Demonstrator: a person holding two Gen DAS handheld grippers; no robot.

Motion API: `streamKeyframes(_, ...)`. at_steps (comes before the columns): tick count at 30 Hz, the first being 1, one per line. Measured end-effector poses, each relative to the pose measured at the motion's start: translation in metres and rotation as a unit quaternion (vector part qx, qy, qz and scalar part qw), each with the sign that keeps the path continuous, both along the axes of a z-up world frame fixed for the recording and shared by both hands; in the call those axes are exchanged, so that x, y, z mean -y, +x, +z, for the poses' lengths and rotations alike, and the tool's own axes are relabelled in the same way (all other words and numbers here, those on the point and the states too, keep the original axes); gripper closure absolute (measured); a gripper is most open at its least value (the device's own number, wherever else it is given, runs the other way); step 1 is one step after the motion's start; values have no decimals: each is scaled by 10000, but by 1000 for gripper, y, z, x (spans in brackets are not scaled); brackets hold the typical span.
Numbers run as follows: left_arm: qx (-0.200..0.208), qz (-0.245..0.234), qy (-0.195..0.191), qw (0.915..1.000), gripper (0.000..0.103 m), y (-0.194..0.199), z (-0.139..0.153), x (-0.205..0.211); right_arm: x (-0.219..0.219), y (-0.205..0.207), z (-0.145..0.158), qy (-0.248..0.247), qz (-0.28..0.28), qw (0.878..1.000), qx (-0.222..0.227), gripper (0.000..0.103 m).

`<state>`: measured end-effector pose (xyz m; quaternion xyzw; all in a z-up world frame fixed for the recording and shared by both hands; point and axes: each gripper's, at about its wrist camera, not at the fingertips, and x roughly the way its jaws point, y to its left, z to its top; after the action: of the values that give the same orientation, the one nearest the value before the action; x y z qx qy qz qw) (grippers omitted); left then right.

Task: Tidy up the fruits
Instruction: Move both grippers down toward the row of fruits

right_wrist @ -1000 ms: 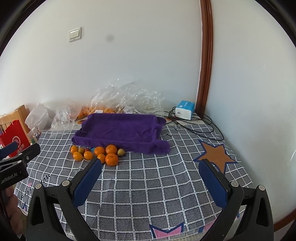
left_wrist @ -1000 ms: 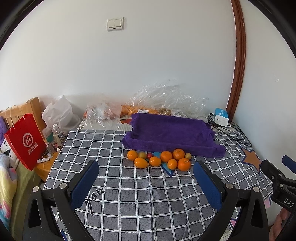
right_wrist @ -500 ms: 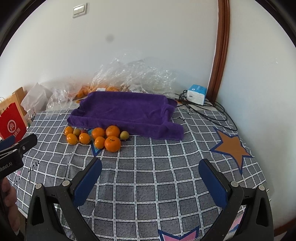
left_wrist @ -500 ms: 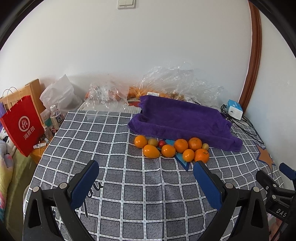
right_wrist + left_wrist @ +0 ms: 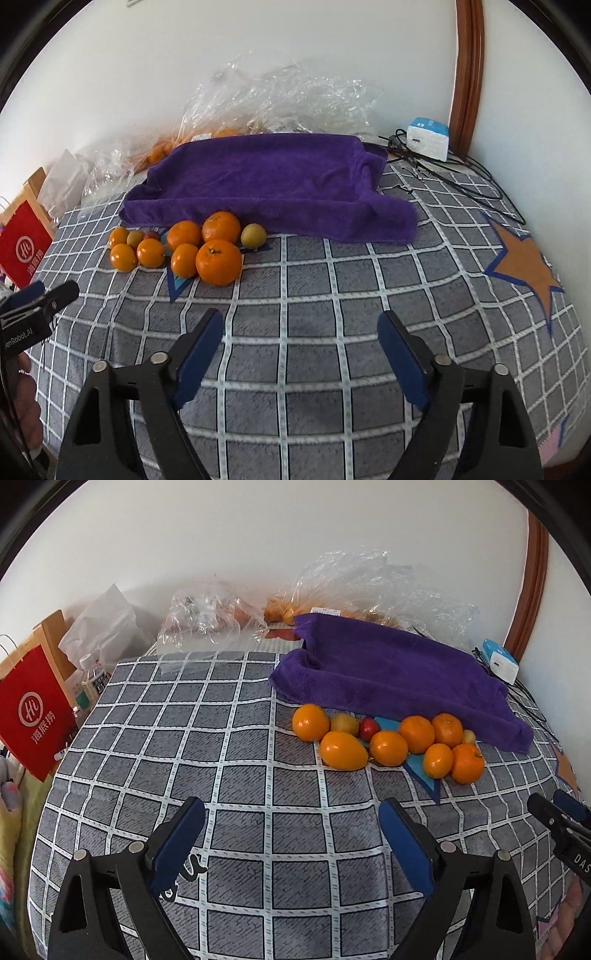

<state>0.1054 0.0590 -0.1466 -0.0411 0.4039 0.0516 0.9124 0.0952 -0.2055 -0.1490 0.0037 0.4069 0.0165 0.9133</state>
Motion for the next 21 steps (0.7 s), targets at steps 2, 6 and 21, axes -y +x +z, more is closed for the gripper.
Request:
streamKeyframes(2, -69, 32, -30, 10000, 13, 6, -6, -5, -2, 9, -4, 86, 110, 9999, -17, 30)
streamKeyframes(6, -101, -21, -96, 9999, 13, 14, -14, -11, -16, 29, -10, 303, 557, 9980, -64, 33)
streamKeyframes(21, -231, -329, -520, 9978, 17, 45, -22, -6, -58, 80, -41, 100, 1252, 9911, -431, 61)
